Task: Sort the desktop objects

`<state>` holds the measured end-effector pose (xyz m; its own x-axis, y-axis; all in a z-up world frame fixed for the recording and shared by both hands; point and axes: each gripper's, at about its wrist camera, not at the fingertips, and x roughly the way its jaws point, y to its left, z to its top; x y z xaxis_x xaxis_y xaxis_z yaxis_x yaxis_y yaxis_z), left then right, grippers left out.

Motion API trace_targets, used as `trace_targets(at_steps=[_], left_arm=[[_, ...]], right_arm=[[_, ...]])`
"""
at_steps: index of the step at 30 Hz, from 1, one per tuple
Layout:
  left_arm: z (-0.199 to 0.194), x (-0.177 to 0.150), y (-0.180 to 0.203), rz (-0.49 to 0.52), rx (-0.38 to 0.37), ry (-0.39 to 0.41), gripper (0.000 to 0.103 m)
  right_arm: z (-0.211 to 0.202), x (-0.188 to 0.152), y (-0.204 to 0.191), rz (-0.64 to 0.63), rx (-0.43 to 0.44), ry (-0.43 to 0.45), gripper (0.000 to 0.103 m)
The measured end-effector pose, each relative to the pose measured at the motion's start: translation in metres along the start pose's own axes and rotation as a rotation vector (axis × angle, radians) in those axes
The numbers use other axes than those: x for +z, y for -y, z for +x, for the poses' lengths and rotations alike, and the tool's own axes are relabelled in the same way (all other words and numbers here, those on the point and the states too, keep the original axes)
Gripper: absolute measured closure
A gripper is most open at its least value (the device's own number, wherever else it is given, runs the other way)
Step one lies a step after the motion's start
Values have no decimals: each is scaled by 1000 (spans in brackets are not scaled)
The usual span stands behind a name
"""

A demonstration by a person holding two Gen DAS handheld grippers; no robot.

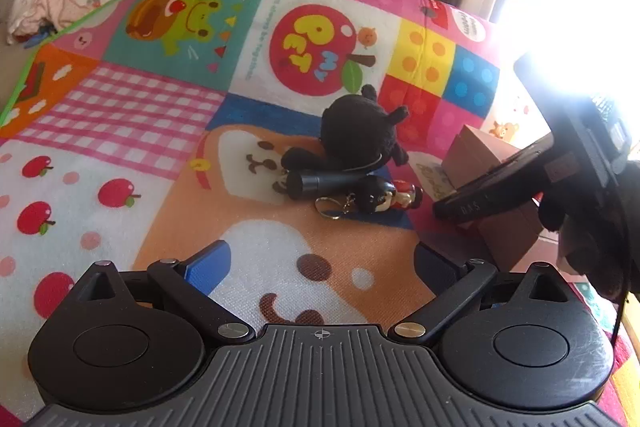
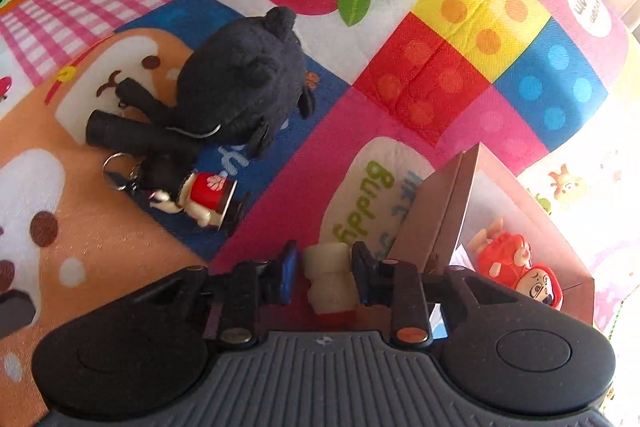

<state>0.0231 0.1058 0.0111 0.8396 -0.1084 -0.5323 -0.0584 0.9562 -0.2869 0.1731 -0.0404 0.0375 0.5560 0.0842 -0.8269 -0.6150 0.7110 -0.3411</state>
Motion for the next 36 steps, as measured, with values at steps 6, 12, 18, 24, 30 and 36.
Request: trace_targets(at_steps=[6,12,18,24,30,36], left_arm=[[0,-1,5,28,16,0,2],[1,-2,13,73,47,-7,2],[4,-5,28,128,73,-31,2],[17,-2,49,158,51,-70,2],[51,20,75,171,92,-41,5],[94,37,88,168,138,-73,23]], right_arm=[[-49,-52,-9,-32,118,81,77],[-78,-121,-22,-145,38,173,77],[-78,-163,-11,-129,-155,252,63],[-93,-192,13,66,-76,319,27],[-104,-217,21,222,-58,383,13],[-101,-230,22,315,1,380,2]])
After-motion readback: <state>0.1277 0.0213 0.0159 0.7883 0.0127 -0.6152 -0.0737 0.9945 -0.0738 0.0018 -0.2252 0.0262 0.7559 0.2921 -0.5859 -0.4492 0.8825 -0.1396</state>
